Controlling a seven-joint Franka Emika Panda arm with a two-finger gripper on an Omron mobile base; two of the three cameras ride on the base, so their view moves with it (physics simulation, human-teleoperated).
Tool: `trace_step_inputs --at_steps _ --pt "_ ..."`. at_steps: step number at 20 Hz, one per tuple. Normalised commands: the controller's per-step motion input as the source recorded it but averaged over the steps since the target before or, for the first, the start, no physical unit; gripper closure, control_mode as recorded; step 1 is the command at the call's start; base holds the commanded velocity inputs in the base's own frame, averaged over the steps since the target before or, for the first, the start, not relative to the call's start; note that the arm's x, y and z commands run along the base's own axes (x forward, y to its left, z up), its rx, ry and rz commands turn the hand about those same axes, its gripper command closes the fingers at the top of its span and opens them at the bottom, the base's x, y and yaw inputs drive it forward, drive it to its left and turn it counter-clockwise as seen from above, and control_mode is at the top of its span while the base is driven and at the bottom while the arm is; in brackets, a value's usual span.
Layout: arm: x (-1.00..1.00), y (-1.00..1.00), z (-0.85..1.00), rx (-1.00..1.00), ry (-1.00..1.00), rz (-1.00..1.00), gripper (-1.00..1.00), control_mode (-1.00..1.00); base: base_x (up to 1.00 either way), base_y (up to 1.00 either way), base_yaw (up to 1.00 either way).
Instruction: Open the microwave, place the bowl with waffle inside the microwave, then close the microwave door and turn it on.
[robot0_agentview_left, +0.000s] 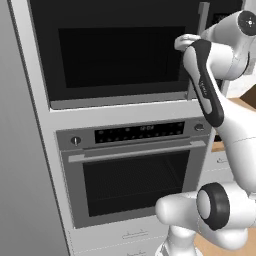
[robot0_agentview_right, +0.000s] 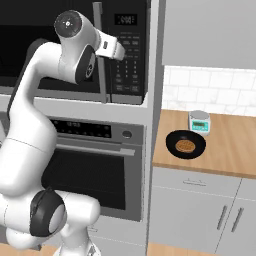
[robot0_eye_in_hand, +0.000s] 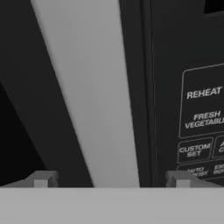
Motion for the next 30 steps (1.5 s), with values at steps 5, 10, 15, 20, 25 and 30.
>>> trace_step_inputs --at_steps 5,10,15,20,25,30 --pt "0.22 0.0 -0.01 0.0 0.0 0.0 1.0 -1.0 0.0 0.0 0.0" --pt "0.01 0.0 -0.06 0.01 -0.01 0.0 1.0 -1.0 0.0 0.0 0.0" --pt "-0.4 0.0 0.0 0.0 -0.1 0.0 1.0 -1.0 0.0 0.0 0.0" --pt "-0.98 0.07 0.05 0.01 -0.03 -0.11 1.0 -1.0 0.0 0.0 0.0" --pt "-1.0 0.13 0.23 0.0 0.0 -0.2 1.0 -1.0 0.0 0.0 0.0" --pt "-1.0 0.08 0.1 0.0 0.01 -0.15 1.0 -1.0 0.0 0.0 0.0"
